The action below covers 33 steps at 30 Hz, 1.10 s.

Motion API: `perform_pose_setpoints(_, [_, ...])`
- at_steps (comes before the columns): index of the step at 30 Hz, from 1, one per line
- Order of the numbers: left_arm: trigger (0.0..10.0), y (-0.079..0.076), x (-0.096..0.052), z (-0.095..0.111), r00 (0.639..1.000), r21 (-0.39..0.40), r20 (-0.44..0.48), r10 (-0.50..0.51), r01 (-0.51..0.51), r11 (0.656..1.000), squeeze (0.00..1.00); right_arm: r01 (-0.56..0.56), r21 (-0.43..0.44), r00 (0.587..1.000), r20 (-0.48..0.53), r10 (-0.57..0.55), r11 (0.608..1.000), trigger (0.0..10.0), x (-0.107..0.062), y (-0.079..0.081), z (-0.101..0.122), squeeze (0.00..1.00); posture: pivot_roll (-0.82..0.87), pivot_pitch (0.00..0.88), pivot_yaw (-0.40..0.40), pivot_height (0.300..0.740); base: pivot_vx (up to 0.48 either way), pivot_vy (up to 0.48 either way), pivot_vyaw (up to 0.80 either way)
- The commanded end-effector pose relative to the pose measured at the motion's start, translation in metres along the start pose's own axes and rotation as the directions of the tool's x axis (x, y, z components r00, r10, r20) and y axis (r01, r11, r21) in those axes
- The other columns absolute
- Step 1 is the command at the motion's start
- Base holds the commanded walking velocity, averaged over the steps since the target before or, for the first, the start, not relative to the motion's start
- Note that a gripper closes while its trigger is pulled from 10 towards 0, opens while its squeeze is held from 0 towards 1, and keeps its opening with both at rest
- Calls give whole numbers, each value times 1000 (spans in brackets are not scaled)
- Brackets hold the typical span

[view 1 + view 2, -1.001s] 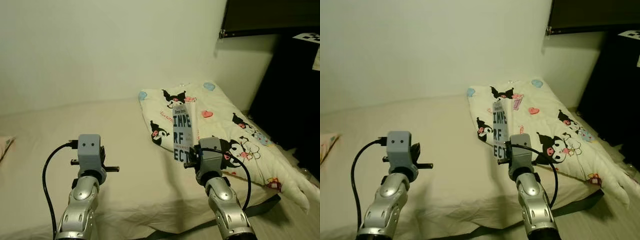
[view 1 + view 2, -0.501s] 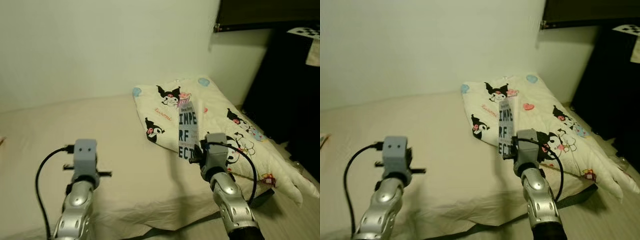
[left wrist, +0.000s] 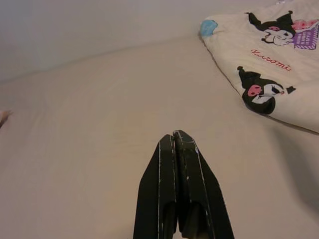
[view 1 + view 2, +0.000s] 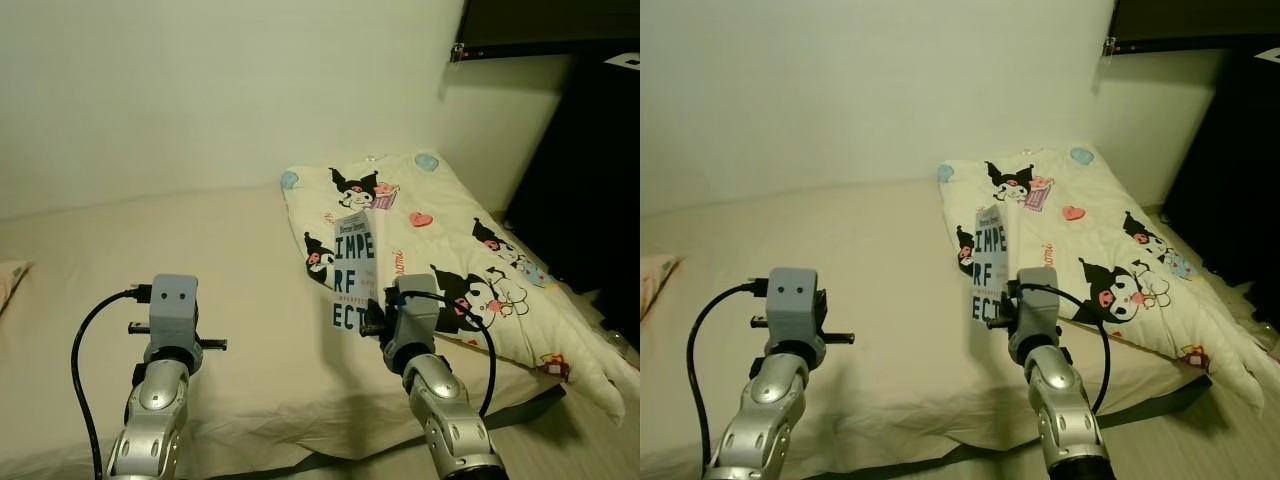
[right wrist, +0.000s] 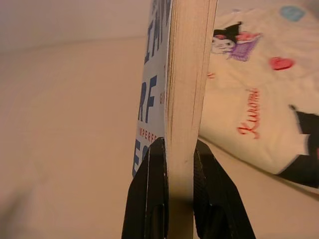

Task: Clean up the room

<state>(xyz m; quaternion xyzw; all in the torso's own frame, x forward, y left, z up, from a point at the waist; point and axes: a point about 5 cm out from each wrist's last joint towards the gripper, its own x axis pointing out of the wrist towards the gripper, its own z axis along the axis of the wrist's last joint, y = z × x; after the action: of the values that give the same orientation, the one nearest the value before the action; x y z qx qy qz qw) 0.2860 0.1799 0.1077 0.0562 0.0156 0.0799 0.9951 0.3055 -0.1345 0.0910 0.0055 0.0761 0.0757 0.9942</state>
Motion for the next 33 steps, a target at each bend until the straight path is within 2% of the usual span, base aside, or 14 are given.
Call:
perform_pose_setpoints(1, [10000, 2, -2, -4, 1000, 3, -20, 20, -20, 1000, 0, 9, -33, 1000, 29, -8, 999, 10000, 4, 0, 9, 0, -63, 70, -16, 740, 0, 0, 0])
perform_pose_setpoints(3, [10000, 6, -2, -6, 999, -12, -34, 41, -41, 999, 0, 32, -54, 999, 4, -32, 998, 10000, 6, -4, 6, 0, -63, 78, -20, 740, 0, 0, 0])
perform_pose_setpoints(8, [10000, 9, -2, -5, 998, -37, -35, 49, -50, 998, 0, 23, -53, 1000, 0, -24, 998, 10000, 6, -3, 7, 0, -69, 70, -38, 740, 0, 0, 0])
perform_pose_setpoints(9, [10000, 3, -2, -7, 999, -31, -33, 30, -32, 999, 0, -2, -59, 1000, -8, 1, 998, 10000, 2, -4, 3, 0, -62, 79, -43, 740, 0, 0, 0])
perform_pose_setpoints(14, [10000, -1, -3, -4, 999, -30, -26, 19, -20, 999, 0, -19, -68, 1000, -13, 18, 997, 10000, -1, -6, 2, 0, -54, 67, -61, 740, 0, 0, 0])
perform_pose_setpoints(15, [10000, -2, -2, -3, 1000, -23, -20, 17, -18, 1000, 0, -20, -36, 1000, -9, 20, 999, 10000, -2, -6, 2, 0, -44, 62, -59, 740, 0, 0, 0])
perform_pose_setpoints(17, [10000, 3, -2, -4, 998, -69, -40, 55, -58, 996, 0, -39, -55, 999, 0, 39, 998, 10000, -1, -3, 2, 0, -47, 59, -47, 740, 0, 0, 0])
perform_pose_setpoints(26, [10000, 1, -4, -6, 998, -85, -63, 24, -29, 996, 0, -14, 1, 999, 30, 14, 1000, 10000, -2, -4, 7, 0, -55, 64, -30, 740, 0, 0, 0])
perform_pose_setpoints(30, [10000, -3, -8, -12, 998, -74, -68, -1, -4, 997, 0, -2, 39, 1000, 26, 1, 999, 10000, -8, -13, 4, 0, -66, 57, -31, 740, 0, 0, 0])
perform_pose_setpoints(31, [10000, -4, -7, -14, 997, -89, -73, 1, -8, 996, 0, 0, 46, 1000, 25, -1, 999, 10000, -7, -14, 3, 0, -71, 53, -14, 740, 0, 0, 0])
perform_pose_setpoints(33, [10000, -2, -8, -15, 996, -107, -87, 12, -22, 994, 0, 10, 51, 1000, 28, -11, 999, 10000, -8, -15, 3, 0, -79, 52, -32, 740, 0, 0, 0])
